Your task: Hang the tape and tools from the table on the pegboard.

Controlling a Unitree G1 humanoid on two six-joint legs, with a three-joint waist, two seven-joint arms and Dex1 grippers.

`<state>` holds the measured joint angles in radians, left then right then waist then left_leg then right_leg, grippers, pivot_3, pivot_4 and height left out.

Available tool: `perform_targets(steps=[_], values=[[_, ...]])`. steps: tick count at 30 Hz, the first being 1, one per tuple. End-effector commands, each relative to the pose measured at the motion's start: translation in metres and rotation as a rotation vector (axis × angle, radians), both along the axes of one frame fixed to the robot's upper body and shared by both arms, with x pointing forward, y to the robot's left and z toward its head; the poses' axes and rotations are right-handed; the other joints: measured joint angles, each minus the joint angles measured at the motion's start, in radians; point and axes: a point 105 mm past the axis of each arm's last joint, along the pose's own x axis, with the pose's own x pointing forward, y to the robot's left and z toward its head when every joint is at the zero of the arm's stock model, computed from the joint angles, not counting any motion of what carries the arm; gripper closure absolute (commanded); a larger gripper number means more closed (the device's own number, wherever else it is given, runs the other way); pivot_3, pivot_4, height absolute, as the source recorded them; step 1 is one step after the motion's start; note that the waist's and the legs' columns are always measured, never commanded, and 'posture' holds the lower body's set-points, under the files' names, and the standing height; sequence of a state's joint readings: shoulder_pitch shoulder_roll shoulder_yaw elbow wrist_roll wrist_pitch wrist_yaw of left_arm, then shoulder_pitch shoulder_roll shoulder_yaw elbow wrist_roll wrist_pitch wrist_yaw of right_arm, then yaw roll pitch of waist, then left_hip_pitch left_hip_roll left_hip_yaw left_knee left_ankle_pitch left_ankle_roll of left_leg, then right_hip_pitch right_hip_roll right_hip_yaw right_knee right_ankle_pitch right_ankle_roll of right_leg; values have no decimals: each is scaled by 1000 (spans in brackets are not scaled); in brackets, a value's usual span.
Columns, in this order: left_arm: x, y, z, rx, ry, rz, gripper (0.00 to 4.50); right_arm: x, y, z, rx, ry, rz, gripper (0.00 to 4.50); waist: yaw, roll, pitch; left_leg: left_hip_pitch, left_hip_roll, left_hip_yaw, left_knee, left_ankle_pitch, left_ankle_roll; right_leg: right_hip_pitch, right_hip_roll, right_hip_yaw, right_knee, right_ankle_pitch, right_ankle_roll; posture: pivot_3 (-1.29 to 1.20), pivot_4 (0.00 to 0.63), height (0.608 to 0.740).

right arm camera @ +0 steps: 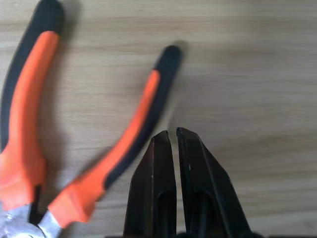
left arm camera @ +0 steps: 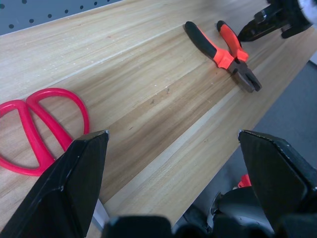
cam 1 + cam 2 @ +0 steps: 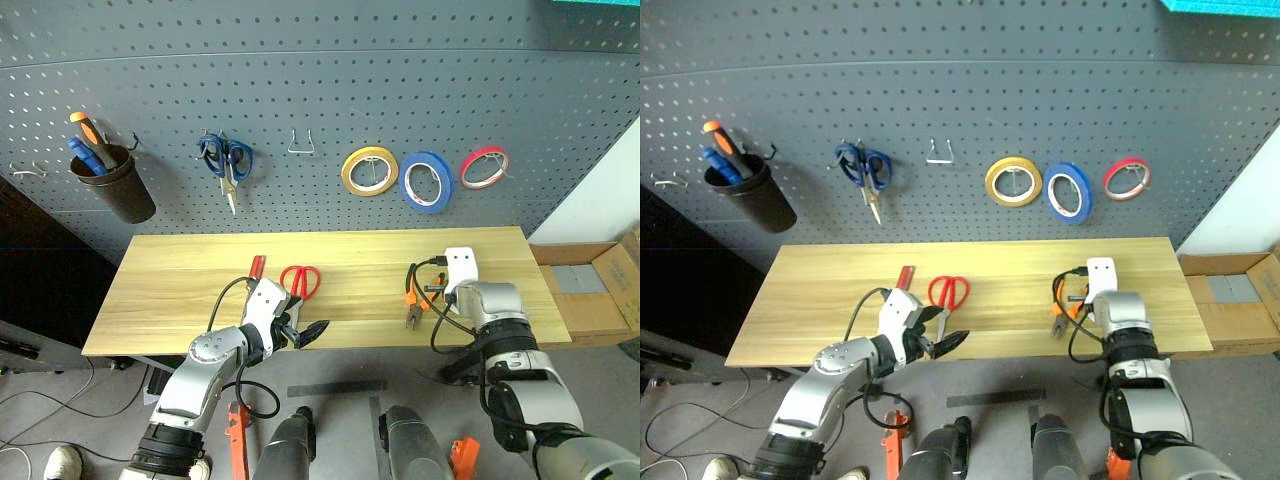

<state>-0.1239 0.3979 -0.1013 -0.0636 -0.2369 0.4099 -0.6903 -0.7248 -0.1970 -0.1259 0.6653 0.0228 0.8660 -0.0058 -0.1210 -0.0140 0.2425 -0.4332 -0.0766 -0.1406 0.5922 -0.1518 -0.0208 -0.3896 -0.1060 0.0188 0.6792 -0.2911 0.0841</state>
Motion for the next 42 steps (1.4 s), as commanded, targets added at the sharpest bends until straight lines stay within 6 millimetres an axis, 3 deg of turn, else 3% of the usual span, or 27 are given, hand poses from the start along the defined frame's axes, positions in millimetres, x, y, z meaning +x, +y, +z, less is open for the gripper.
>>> perform_targets(steps=[1,15,27,30,32,40,41,42], values=[[-2,-5,14,-27,-39,-27,0,12,9,8,9,-46,34,4470,1,0,0,0,0,0,0,0,0,0,0,0,0,0,0,-131,254,740],[-2,-2,16,-36,-39,-9,0,21,51,15,103,-69,172,4470,8,-2,3,0,0,0,-1,0,0,0,0,0,-1,0,0,-124,256,740],[0,-2,15,-40,-42,-1,0,34,42,45,15,-170,316,4470,10,-2,6,0,0,0,-1,0,0,0,0,0,-1,0,-1,-131,259,740],[0,-2,15,-43,-40,0,0,25,52,60,76,-145,513,3893,10,-3,12,0,0,0,-1,0,-1,0,0,0,-1,0,-1,-141,262,740],[0,-3,14,-46,-39,1,0,17,54,64,79,-106,601,3176,10,-3,17,0,0,0,-1,0,-1,0,0,0,-2,0,0,-144,262,740],[1,-5,14,-50,-40,-2,0,-12,69,57,52,16,879,317,10,-6,23,-1,1,0,-2,-2,-3,0,0,-1,-5,-1,-1,-144,270,740],[1,-5,14,-49,-40,0,0,-14,72,56,49,25,895,19,10,-7,24,-1,1,0,-2,-2,-3,0,0,-1,-5,-1,-1,-142,274,740],[0,-4,14,-47,-40,1,0,-14,74,56,46,27,901,19,10,-7,26,-2,1,0,-2,-2,-3,0,0,-1,-5,-1,-1,-142,274,740]])
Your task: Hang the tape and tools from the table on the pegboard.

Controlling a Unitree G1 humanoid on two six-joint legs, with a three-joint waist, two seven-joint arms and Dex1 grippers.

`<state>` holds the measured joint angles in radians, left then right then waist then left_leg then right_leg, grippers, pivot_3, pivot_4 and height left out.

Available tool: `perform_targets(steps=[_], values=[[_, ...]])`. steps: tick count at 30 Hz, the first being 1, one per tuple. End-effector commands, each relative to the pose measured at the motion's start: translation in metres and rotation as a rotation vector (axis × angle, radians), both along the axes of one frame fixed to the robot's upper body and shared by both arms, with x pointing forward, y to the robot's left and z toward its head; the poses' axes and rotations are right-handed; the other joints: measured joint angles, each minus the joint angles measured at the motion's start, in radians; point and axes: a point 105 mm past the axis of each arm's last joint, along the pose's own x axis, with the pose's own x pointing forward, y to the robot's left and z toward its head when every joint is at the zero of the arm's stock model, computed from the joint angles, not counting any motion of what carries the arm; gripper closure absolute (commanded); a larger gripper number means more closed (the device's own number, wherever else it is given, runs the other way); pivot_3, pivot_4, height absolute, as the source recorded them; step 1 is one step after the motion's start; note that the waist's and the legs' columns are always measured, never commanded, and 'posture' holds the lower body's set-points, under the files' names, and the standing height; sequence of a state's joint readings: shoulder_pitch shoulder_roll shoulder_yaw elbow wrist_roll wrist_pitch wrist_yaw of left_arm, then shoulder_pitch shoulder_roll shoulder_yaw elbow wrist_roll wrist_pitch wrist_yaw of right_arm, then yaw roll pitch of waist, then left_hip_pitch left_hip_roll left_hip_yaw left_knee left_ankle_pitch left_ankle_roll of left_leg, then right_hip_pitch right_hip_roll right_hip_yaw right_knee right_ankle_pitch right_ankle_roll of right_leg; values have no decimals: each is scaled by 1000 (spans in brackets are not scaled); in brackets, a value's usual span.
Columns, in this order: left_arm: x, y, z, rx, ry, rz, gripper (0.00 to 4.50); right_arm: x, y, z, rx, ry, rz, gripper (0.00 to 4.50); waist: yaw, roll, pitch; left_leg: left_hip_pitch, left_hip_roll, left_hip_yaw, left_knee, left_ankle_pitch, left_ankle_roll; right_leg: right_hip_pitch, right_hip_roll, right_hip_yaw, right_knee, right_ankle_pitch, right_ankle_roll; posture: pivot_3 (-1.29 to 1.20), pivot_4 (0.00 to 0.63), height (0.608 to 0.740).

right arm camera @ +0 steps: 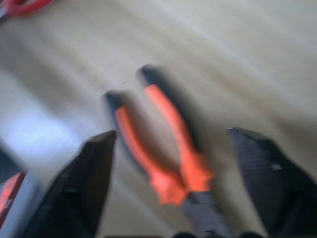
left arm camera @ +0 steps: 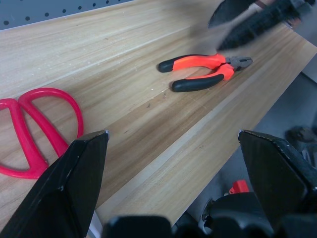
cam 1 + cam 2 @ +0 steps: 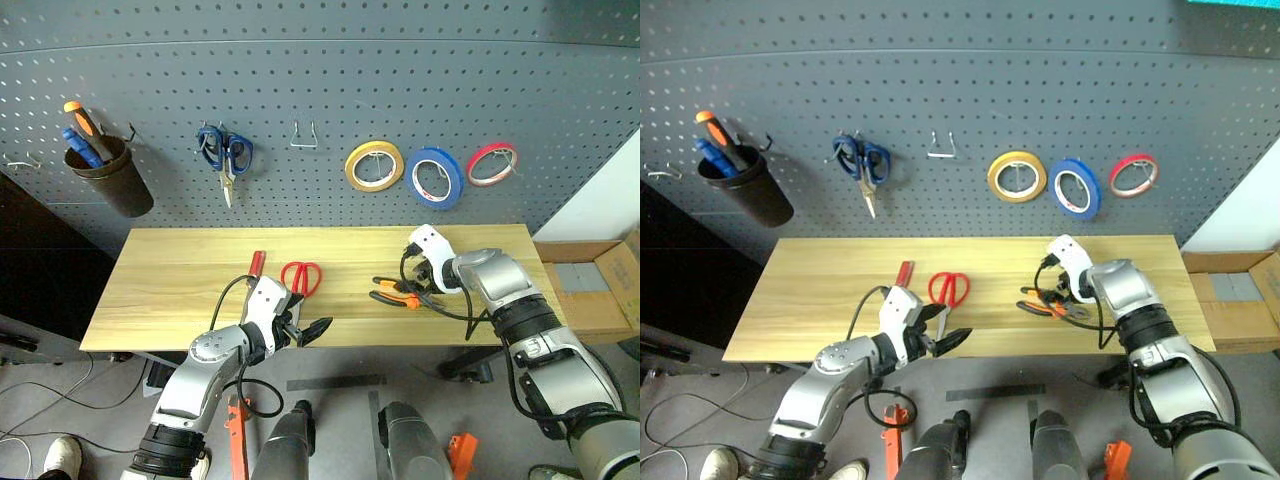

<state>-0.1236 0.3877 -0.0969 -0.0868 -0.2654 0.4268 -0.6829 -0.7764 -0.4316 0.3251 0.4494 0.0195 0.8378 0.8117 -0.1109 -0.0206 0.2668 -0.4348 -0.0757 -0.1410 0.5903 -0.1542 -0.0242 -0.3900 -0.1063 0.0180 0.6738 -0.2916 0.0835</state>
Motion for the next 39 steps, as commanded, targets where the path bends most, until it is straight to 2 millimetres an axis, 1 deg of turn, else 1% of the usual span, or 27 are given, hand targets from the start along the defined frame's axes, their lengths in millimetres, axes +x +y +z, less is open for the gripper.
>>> perform_targets(steps=[1,4,7,14,21,27,28,29,32,33,39], values=[[0,1,8,-10,-36,3,0,-1,10,6,-18,-26,53,19,0,0,3,0,0,0,0,0,0,0,0,0,0,0,0,-137,277,740],[-1,3,8,-6,-33,7,0,-1,10,-3,-43,-5,41,19,3,-1,4,0,0,0,0,0,0,0,0,0,0,0,0,-130,278,740],[-3,4,8,-6,-31,11,0,3,5,-11,-91,-20,26,19,7,-2,5,0,0,-1,0,-1,-1,0,0,0,-1,0,0,-120,283,740],[-6,4,8,-6,-31,19,0,14,-6,-23,-178,-57,25,19,19,-4,14,0,0,-1,0,-1,-1,0,0,0,-1,0,0,-109,287,740],[-6,7,9,-5,-31,27,0,16,4,-25,-179,-67,67,19,22,-5,19,-1,0,0,0,-1,-2,0,0,0,-1,0,0,-104,288,740],[-7,7,9,-8,-32,33,0,17,9,-27,-184,-89,98,19,25,-5,19,-1,0,-1,0,-1,-2,0,0,0,-1,0,0,-89,275,740],[-6,6,9,-8,-33,33,0,18,9,-27,-185,-93,99,391,25,-5,19,-1,0,-1,0,-1,-2,0,0,0,-1,0,0,-89,273,740],[-7,6,9,-8,-34,33,0,19,9,-27,-187,-98,101,537,25,-5,19,-1,0,-1,0,-1,-2,0,0,-1,-1,0,0,-89,273,740],[-6,5,8,-9,-36,32,0,21,5,-25,-196,-112,96,1574,25,-5,19,0,0,-1,0,-1,-2,0,0,-1,0,0,0,-92,262,740],[-5,5,8,-9,-36,32,0,22,4,-25,-198,-114,95,1649,25,-5,19,0,0,-1,0,-1,-2,0,0,-1,0,0,0,-94,257,740],[-1,2,10,-16,-49,24,0,27,-3,-14,-229,-191,122,1649,25,-5,18,0,0,-1,0,-1,-3,0,0,-1,0,0,0,-107,226,740]])
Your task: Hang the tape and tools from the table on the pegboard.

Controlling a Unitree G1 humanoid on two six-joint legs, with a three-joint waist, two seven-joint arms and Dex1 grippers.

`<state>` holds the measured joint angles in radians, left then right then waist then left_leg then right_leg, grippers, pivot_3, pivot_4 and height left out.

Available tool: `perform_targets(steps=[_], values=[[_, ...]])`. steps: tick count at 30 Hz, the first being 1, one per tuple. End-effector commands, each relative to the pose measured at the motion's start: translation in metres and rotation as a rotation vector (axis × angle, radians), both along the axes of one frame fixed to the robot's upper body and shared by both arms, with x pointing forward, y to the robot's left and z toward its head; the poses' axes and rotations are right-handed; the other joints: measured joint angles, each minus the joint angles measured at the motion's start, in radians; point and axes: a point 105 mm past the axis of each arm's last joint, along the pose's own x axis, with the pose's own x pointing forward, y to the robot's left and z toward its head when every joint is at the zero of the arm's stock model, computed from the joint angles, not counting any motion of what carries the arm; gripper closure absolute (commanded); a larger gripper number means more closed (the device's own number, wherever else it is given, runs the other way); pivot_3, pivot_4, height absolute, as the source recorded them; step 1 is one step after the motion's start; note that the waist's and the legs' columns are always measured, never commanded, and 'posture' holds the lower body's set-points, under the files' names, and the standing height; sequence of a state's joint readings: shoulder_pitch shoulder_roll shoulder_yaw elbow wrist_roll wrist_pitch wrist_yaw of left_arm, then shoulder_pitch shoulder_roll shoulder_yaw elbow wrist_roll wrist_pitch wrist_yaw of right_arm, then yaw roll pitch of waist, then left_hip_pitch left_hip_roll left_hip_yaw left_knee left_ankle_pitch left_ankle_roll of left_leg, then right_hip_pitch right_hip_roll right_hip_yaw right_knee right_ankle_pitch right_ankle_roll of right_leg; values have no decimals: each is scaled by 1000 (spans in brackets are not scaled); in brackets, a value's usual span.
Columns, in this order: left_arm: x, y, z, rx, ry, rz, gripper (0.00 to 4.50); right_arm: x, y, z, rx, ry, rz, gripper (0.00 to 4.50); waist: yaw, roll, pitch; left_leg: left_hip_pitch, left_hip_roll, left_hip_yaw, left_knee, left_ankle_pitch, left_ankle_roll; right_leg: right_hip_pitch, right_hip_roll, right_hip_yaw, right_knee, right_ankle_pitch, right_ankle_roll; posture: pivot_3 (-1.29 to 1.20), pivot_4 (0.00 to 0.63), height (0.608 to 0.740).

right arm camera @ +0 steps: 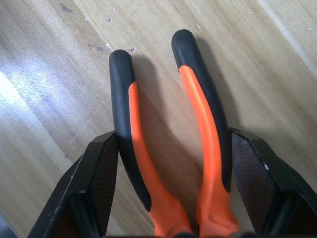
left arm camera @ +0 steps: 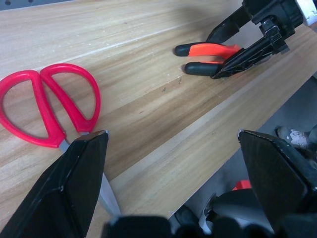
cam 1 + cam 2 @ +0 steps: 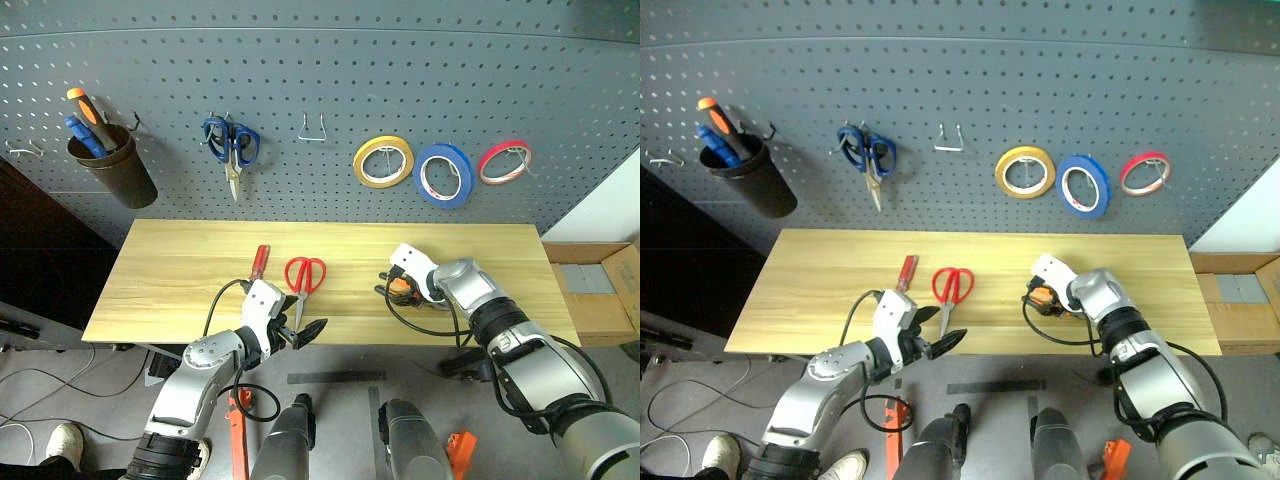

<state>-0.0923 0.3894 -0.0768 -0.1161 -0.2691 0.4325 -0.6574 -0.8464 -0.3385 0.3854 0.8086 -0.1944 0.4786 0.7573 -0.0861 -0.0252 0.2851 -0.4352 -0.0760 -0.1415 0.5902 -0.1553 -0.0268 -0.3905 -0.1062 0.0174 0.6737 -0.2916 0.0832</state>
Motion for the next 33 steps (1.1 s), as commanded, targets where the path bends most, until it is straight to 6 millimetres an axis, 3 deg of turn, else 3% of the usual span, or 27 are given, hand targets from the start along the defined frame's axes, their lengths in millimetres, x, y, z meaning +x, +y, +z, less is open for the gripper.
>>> perform_targets(steps=[1,6,8,10,12,16,19,22,24,33], values=[[3,-6,11,-20,-49,-21,0,9,-1,21,-6,-95,37,1649,0,0,0,0,0,0,0,0,0,0,0,0,0,0,0,-107,223,740],[1,-9,20,-88,-43,-20,0,4,16,52,153,-143,51,1649,-3,0,-1,0,0,0,0,0,-1,0,0,0,1,0,0,-120,199,740],[-7,-6,31,-115,-54,-8,0,-3,30,76,259,-216,27,1649,-4,0,-1,0,0,0,0,-1,-1,-1,0,0,3,0,0,-122,184,740],[-20,-3,46,-154,-59,4,0,-13,54,110,472,-261,-32,1649,-6,-2,-3,-1,1,0,0,-1,-3,-4,0,0,5,0,0,-112,167,740],[-28,-3,55,-171,-54,5,0,-20,67,129,614,-253,-99,1649,-9,0,-6,-4,3,0,0,-2,-5,-11,0,1,8,0,0,-100,158,740],[-30,7,78,-213,-82,75,0,-23,99,178,847,-318,-177,1649,2,0,-17,-8,4,0,0,2,-11,-15,3,-1,9,3,-4,-70,144,740],[-20,17,95,-253,-122,158,0,-21,117,204,929,-375,-160,1649,15,0,-31,-8,4,-2,0,5,-12,-15,6,-2,8,4,-5,-30,129,740],[1,22,111,-299,-175,216,0,-7,139,251,1002,-560,-88,1649,33,-1,-36,-7,1,-2,1,7,-14,-14,8,-3,7,8,-5,-10,126,740],[16,21,119,-293,-211,230,0,2,148,271,993,-693,-51,1649,35,-1,-37,-6,2,-2,1,10,-15,-14,11,-3,6,12,-6,11,130,740],[61,22,158,-316,-340,259,0,14,164,325,1099,-978,-28,1649,39,-6,-41,-5,7,1,-1,13,-15,-14,16,0,6,17,-9,43,185,740]])
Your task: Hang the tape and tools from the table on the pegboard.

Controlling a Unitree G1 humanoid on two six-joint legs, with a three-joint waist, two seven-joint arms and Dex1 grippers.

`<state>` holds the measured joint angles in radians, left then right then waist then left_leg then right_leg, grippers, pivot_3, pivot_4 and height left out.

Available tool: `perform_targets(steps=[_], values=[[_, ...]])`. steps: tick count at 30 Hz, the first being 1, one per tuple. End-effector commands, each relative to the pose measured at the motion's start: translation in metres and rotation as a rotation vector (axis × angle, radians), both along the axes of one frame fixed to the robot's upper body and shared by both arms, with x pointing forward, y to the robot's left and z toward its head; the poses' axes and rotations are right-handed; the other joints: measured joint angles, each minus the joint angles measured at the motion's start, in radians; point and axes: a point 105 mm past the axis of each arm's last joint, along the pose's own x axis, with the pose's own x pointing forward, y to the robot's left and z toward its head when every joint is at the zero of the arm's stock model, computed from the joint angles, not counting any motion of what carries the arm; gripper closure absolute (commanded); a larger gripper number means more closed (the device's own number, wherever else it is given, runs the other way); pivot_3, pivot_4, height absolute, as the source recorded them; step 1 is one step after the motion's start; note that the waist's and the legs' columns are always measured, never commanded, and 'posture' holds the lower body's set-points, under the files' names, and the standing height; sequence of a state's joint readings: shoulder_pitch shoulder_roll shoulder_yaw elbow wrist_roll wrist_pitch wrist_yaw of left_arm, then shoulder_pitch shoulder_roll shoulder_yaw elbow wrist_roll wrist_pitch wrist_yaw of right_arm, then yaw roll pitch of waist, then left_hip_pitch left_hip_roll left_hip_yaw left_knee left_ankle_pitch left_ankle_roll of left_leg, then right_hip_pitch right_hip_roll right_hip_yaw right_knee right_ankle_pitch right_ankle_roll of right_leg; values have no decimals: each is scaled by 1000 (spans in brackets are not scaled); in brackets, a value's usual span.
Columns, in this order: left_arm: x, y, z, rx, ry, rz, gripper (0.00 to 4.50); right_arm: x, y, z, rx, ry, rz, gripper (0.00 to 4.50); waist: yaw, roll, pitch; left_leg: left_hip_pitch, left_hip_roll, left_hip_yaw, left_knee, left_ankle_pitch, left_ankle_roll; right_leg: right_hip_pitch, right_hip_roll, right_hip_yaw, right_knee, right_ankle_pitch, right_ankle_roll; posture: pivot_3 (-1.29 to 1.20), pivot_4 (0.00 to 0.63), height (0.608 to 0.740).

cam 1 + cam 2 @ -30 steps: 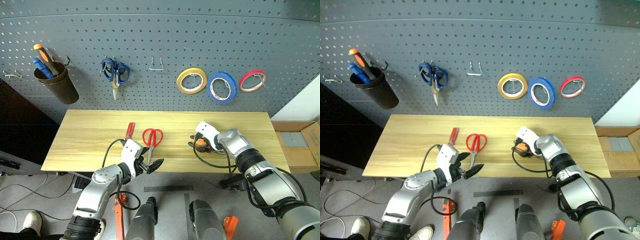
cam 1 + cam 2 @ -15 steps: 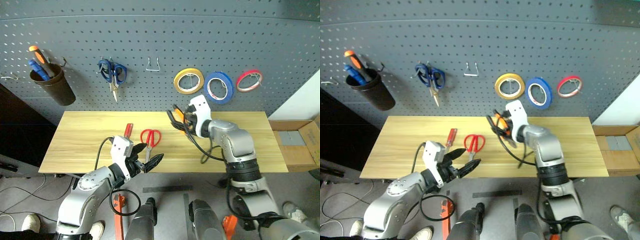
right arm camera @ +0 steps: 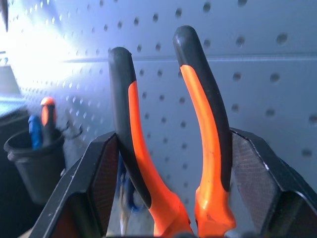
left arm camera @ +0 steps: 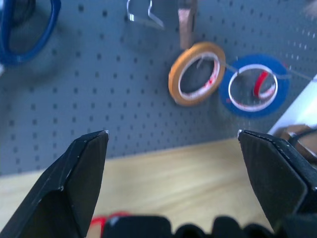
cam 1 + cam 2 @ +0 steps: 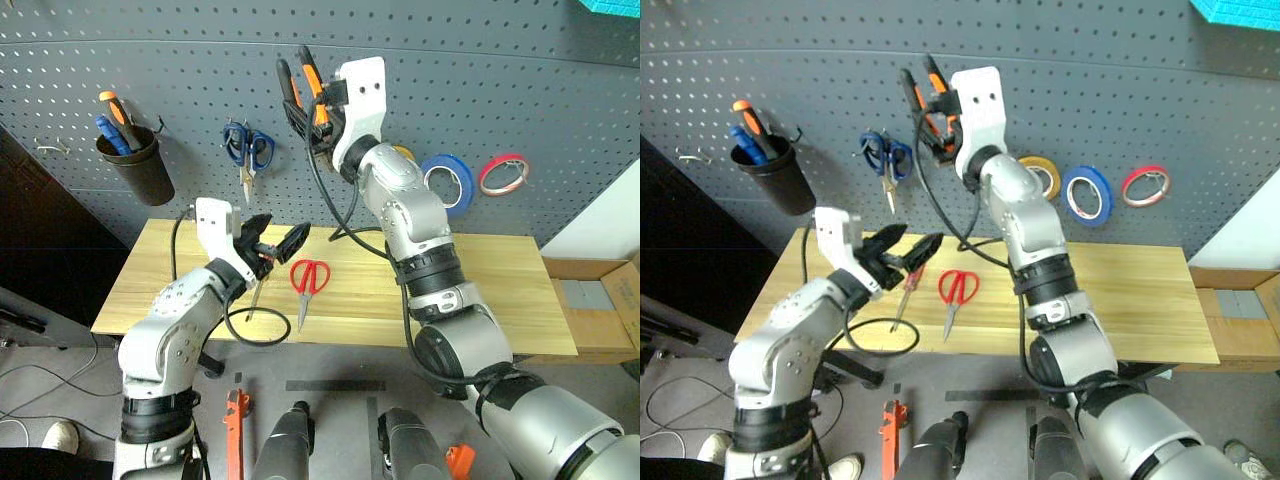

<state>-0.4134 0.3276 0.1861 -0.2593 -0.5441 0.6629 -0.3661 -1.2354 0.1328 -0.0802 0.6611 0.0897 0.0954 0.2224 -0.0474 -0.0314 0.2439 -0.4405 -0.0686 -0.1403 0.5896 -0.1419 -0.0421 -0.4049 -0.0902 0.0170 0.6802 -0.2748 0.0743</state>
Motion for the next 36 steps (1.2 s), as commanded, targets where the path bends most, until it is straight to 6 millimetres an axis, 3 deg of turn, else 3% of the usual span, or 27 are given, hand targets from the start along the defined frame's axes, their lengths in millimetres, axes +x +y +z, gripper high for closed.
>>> perform_targets(steps=[1,11,15,19,36], values=[[10,2,20,-4,-78,7,0,-9,4,48,100,-161,-26,1649,0,0,1,0,1,1,-1,0,0,0,0,0,0,0,0,43,190,740],[29,-2,31,30,-108,-37,0,-5,8,60,165,-213,-94,1649,-1,1,8,0,8,4,-2,-1,0,-2,3,0,-1,0,-1,67,250,740],[32,0,32,39,-111,-37,0,-2,16,49,185,-158,-79,1649,-1,1,14,0,9,4,-3,-1,0,-2,3,1,-1,0,-1,84,260,740],[30,5,28,55,-96,-28,0,-2,19,45,212,-140,-78,1649,1,1,20,0,9,4,-3,-1,0,-2,3,0,0,0,-1,109,267,740],[15,18,29,49,-71,-11,0,-8,7,78,277,-234,-119,1649,16,-1,39,0,10,5,-11,0,-1,-7,2,1,-1,-1,-2,156,286,740]])
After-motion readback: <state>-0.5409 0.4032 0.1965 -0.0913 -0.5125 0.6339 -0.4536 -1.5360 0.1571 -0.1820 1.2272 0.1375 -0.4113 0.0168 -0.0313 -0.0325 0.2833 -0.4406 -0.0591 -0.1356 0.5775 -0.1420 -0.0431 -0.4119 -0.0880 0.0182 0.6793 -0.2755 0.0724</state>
